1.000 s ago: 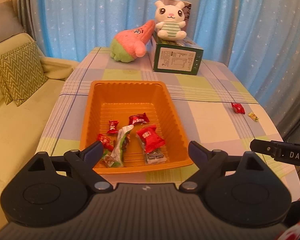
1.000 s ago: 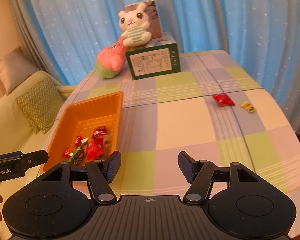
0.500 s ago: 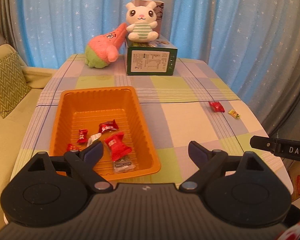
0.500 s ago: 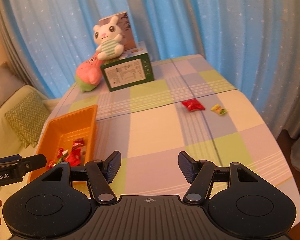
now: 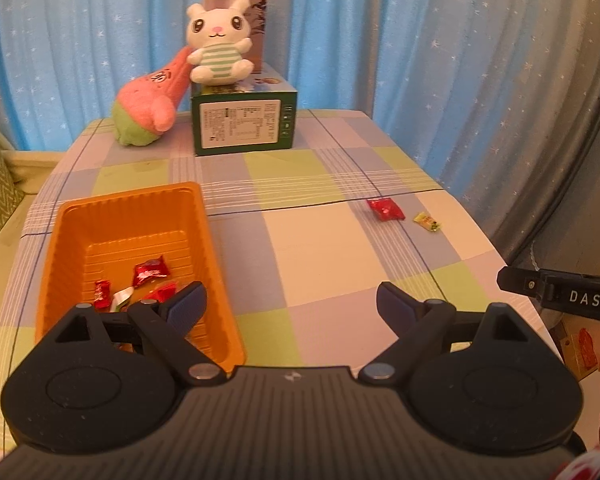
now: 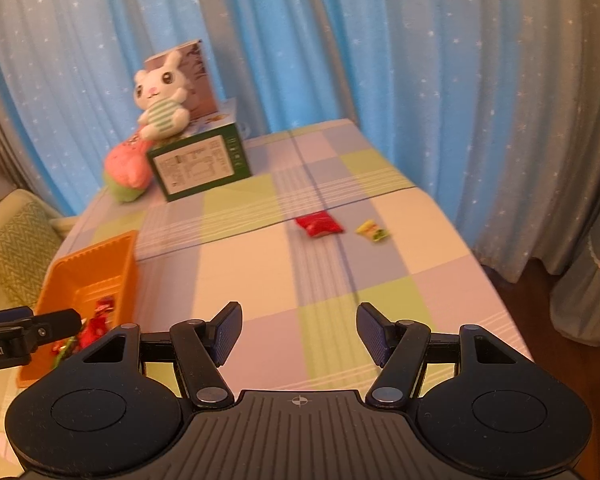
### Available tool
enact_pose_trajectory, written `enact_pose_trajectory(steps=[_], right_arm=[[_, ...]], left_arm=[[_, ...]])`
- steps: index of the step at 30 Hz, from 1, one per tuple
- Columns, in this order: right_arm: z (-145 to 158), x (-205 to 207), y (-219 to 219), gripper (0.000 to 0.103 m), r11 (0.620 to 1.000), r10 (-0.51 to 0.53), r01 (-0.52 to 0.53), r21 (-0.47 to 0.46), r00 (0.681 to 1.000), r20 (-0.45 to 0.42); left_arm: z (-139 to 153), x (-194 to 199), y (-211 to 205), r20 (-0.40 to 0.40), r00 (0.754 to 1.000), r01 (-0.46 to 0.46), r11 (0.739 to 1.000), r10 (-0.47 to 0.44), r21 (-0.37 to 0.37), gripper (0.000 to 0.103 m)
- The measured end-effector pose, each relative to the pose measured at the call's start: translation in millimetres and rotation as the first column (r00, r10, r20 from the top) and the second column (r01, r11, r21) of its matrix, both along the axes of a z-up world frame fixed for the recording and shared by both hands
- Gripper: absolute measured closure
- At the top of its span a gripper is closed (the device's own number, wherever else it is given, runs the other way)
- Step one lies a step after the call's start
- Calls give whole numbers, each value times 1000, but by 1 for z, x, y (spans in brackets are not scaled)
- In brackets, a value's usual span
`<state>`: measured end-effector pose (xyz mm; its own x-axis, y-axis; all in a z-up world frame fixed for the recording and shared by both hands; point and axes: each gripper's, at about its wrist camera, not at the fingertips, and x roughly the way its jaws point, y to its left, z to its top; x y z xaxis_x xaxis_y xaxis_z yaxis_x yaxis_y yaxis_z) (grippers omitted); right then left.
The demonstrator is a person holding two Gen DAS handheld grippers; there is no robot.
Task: Organize snacks
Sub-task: 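Move both grippers back toward the red candy and yellow candy, then grasp the yellow candy with the right gripper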
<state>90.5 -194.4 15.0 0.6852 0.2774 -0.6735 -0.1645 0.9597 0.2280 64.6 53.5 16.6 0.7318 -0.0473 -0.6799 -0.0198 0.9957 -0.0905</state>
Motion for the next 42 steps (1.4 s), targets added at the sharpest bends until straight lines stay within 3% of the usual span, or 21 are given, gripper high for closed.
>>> enact_pose_trajectory(steps=[19, 36, 42], right_arm=[[-31, 49, -50, 40, 998, -48, 48, -35, 999, -25], [-97, 159, -66, 40, 993, 107, -106, -60, 994, 8], [-122, 205, -60, 50, 975, 200, -197, -101, 980, 16]], left_arm=[[-27, 65, -66, -15, 987, 160, 987, -160, 8, 12], [-88, 191, -101, -72, 957, 287, 954, -282, 84, 16], [-107, 227, -108, -97, 944, 326, 939, -316, 110, 24]])
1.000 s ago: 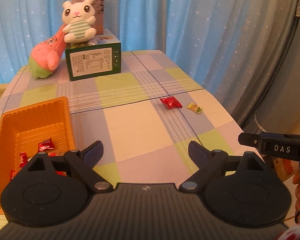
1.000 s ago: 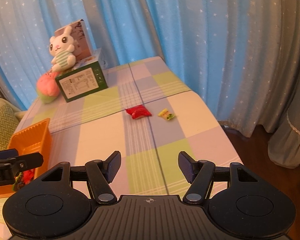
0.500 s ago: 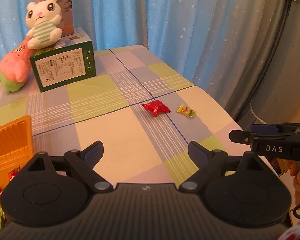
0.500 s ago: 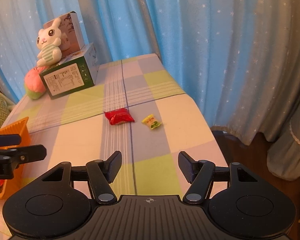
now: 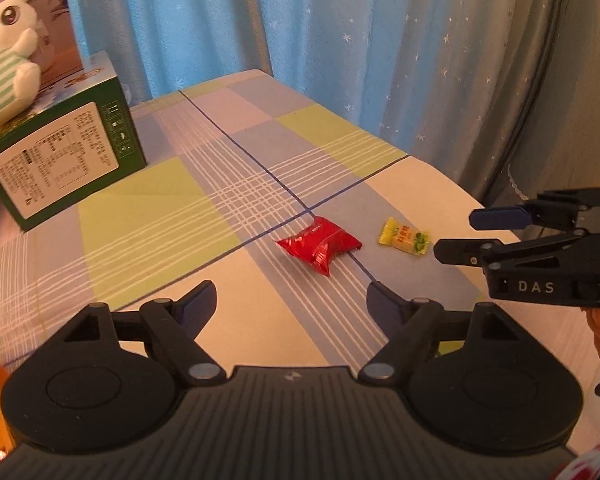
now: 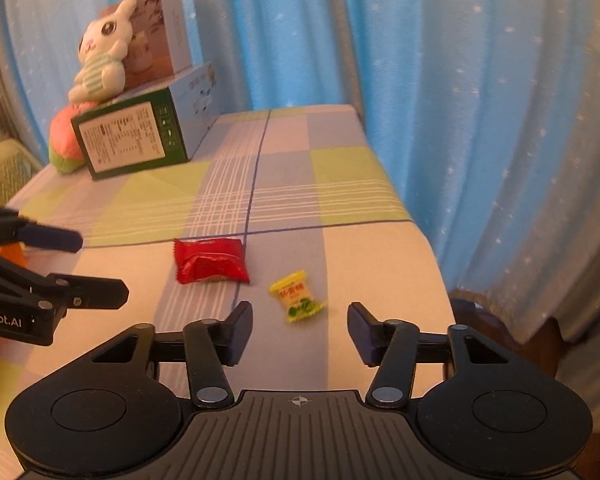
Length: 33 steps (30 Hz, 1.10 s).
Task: Organize snacks
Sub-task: 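Grasp the yellow candy with the right gripper, then grasp the red-wrapped candy with the left gripper while the right holds the yellow candy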
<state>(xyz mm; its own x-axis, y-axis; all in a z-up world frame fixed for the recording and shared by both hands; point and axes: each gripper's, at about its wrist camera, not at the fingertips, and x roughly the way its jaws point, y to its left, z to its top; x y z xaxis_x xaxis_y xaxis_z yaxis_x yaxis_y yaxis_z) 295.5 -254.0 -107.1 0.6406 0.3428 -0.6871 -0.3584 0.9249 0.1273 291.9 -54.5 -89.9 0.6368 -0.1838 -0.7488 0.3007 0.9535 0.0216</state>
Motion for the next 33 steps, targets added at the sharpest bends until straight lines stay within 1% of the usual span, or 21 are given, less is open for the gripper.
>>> enact_pose_trajectory(steps=[3, 5, 8, 11, 16, 22, 28, 29, 30, 33], right_arm=[[-13, 16, 5, 53, 999, 41, -41, -26, 999, 2], [-21, 25, 9, 59, 997, 66, -66, -43, 998, 0], [-31, 34, 15, 63, 993, 100, -101, -61, 995, -11], [-36, 39, 20, 67, 988, 129, -130, -78, 991, -17], [-38, 40, 24, 68, 987, 137, -136, -85, 991, 2], [-40, 45, 27, 68, 983, 160, -157, -93, 987, 22], [-40, 47, 29, 68, 981, 171, -168, -95, 985, 28], [-40, 46, 29, 74, 982, 169, -166, -94, 985, 26], [-39, 45, 29, 82, 982, 168, -165, -93, 986, 25], [-36, 40, 29, 82, 984, 158, -156, -84, 987, 19]], left_arm=[[-6, 12, -2, -3, 1000, 16, 1000, -16, 13, 24], [-8, 18, -2, -3, 1000, 25, 999, -25, 24, 24], [-10, 26, -2, -6, 999, 32, 999, -32, 31, 27], [-11, 30, -5, -8, 999, 47, 998, -46, 42, 27], [-17, 34, -9, -12, 997, 77, 996, -76, 55, 27], [-25, 39, -6, -24, 997, 75, 995, -73, 59, 27], [-28, 43, -5, -19, 997, 76, 996, -75, 53, 27], [-28, 44, -5, -16, 997, 79, 996, -79, 48, 27], [-28, 45, -5, -15, 996, 83, 996, -82, 42, 27], [-29, 49, -10, -4, 994, 107, 994, -107, 22, 27]])
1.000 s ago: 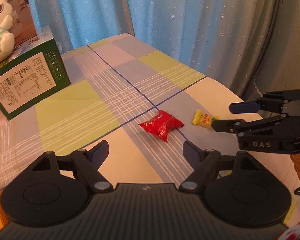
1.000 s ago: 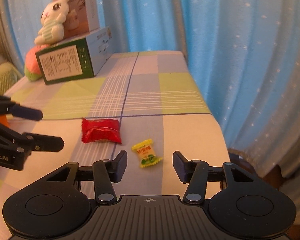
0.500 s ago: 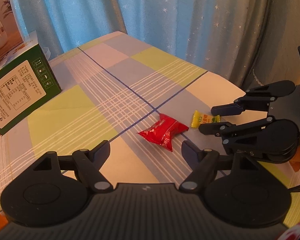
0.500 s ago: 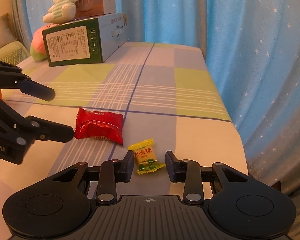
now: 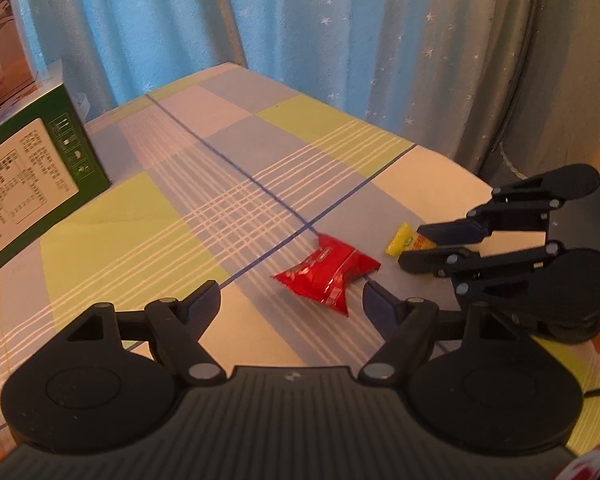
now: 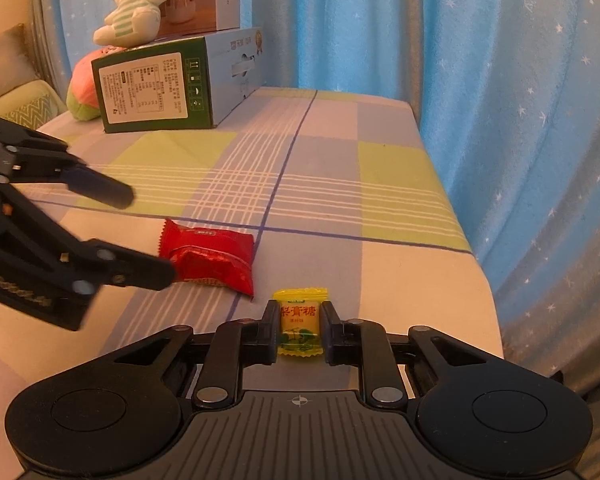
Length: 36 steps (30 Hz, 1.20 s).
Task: Organize snacks
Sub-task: 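Grasp the red-wrapped candy with the left gripper while the right holds the yellow candy, then carry the red candy and yellow candy with both grippers over the orange tray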
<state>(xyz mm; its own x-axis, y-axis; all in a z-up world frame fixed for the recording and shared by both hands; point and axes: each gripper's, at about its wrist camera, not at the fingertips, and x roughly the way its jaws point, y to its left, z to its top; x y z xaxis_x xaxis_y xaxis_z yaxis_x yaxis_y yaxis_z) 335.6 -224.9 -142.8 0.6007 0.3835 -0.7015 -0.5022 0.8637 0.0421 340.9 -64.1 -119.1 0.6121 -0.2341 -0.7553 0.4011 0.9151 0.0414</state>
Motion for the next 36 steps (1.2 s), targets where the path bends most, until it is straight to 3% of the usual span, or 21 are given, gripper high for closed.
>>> enact_pose_trajectory(steps=[6, 10, 19, 25, 36], right_arm=[[8, -10, -7, 82, 997, -80, 79, 25, 997, 7], [11, -15, -12, 82, 994, -107, 107, 37, 994, 2], [14, -21, -24, 82, 985, -163, 164, 51, 986, -25], [24, -29, -24, 82, 975, -197, 203, 91, 978, -67], [68, -75, -3, 82, 969, -214, 224, 103, 971, -101]], left_arm=[[-5, 8, -15, 24, 998, 52, 999, -52, -1, 39], [-13, 18, -22, -3, 997, 71, 997, -71, -10, 52], [-23, 14, -21, -63, 997, 32, 999, -34, -27, 76], [-16, -7, -7, -91, 993, -83, 994, 77, -69, 79], [31, -87, 29, -82, 961, -275, 948, 265, -158, 80]])
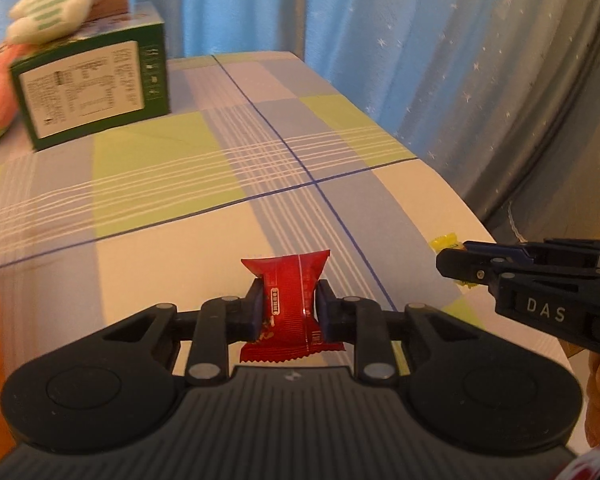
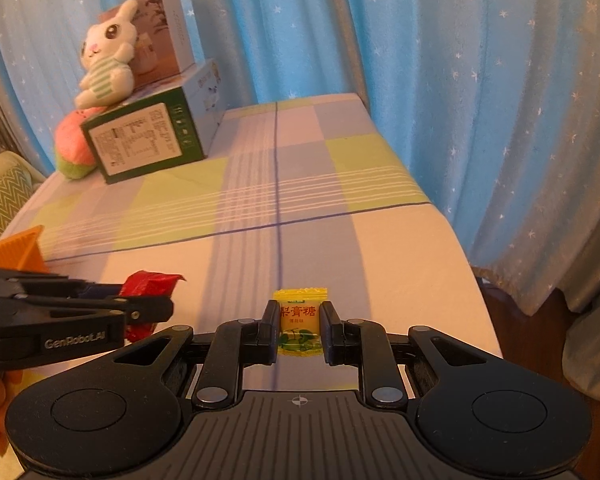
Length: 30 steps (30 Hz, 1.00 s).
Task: Organize snacks
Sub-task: 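Carry the red candy and yellow candy with both grippers over the orange tray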
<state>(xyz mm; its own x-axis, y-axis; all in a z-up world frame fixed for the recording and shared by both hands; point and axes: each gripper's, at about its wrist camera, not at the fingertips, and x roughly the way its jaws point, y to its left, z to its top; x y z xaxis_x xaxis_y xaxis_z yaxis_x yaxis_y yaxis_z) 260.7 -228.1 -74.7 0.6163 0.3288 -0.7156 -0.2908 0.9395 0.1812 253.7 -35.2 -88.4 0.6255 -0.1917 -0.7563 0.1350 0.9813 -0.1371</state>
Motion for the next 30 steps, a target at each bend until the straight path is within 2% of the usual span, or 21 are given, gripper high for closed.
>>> enact_pose_trajectory(steps=[9, 16, 30], right_arm=[[38, -66, 35, 82, 999, 31, -31, 5, 999, 11], [58, -115, 67, 82, 997, 65, -65, 38, 998, 13], [88, -177, 134, 82, 984, 174, -176, 30, 983, 60]], left_arm=[[43, -84, 44, 37, 993, -109, 994, 110, -6, 80], [60, -141, 76, 38, 982, -183, 983, 183, -6, 80], [93, -215, 126, 74, 959, -274, 962, 274, -8, 80]])
